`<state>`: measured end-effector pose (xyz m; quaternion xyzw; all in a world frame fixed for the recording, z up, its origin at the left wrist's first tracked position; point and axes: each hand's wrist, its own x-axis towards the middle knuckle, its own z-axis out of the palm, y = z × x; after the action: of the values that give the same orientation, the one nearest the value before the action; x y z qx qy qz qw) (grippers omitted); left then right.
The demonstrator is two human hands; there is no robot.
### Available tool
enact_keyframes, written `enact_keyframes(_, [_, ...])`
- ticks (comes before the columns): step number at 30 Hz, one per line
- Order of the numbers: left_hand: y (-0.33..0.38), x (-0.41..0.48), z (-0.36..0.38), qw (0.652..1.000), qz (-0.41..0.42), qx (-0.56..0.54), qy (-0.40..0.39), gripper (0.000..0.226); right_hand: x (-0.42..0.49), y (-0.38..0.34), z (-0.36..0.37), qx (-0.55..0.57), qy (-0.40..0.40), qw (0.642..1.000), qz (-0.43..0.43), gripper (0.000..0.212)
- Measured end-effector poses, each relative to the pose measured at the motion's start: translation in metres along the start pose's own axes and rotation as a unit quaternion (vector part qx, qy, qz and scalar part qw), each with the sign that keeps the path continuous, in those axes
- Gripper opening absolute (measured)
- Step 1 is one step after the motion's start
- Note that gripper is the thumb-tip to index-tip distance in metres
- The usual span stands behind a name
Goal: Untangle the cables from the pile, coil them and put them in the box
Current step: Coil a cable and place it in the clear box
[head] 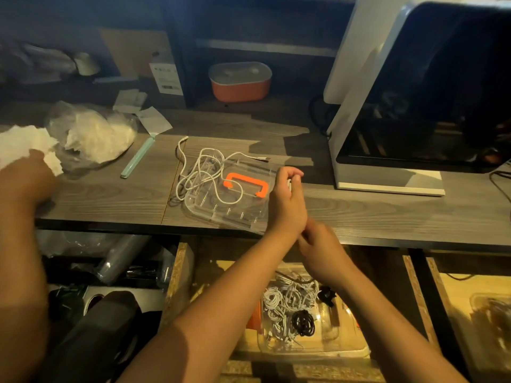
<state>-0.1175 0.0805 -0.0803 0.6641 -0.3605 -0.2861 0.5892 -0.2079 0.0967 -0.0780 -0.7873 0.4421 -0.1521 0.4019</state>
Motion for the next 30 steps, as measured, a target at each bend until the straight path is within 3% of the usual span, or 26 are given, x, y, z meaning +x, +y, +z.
enact_keyframes(3, [-0.014,0.008,-0.01,0.983,0.045,0.176,0.003,0.019,-0.003,0.002,-0.005,-0.021,-0.01,1.0,0.006,0.017])
enact_keyframes(7, [-0.021,0.019,-0.02,0.938,0.12,0.322,-0.042,0.021,-0.004,0.001,-0.023,-0.062,0.002,0.998,0.025,0.016])
enact_keyframes(11, [-0.016,0.024,-0.023,0.92,0.127,0.362,-0.087,0.023,0.001,0.001,-0.037,-0.002,0.039,0.998,0.054,0.013])
enact_keyframes(14, [-0.019,0.022,-0.028,0.906,0.126,0.37,-0.165,0.04,0.004,0.001,-0.051,0.018,0.07,0.995,0.062,0.009])
enact_keyframes(18, [-0.023,0.005,-0.031,0.88,0.069,0.404,-0.241,0.059,0.008,0.0,-0.066,-0.048,0.103,0.992,0.055,0.009])
enact_keyframes(22, [-0.031,-0.002,-0.026,0.85,0.036,0.466,-0.242,0.03,0.01,0.001,-0.06,-0.125,0.11,0.986,0.022,0.012])
enact_keyframes(26, [-0.028,-0.003,-0.022,0.902,-0.037,0.331,-0.276,0.037,0.012,0.009,-0.064,-0.075,0.13,0.987,0.056,0.017])
enact_keyframes(30, [-0.005,-0.007,-0.017,0.944,-0.116,-0.011,-0.308,0.039,0.012,0.018,-0.061,-0.001,0.103,0.987,0.126,0.021])
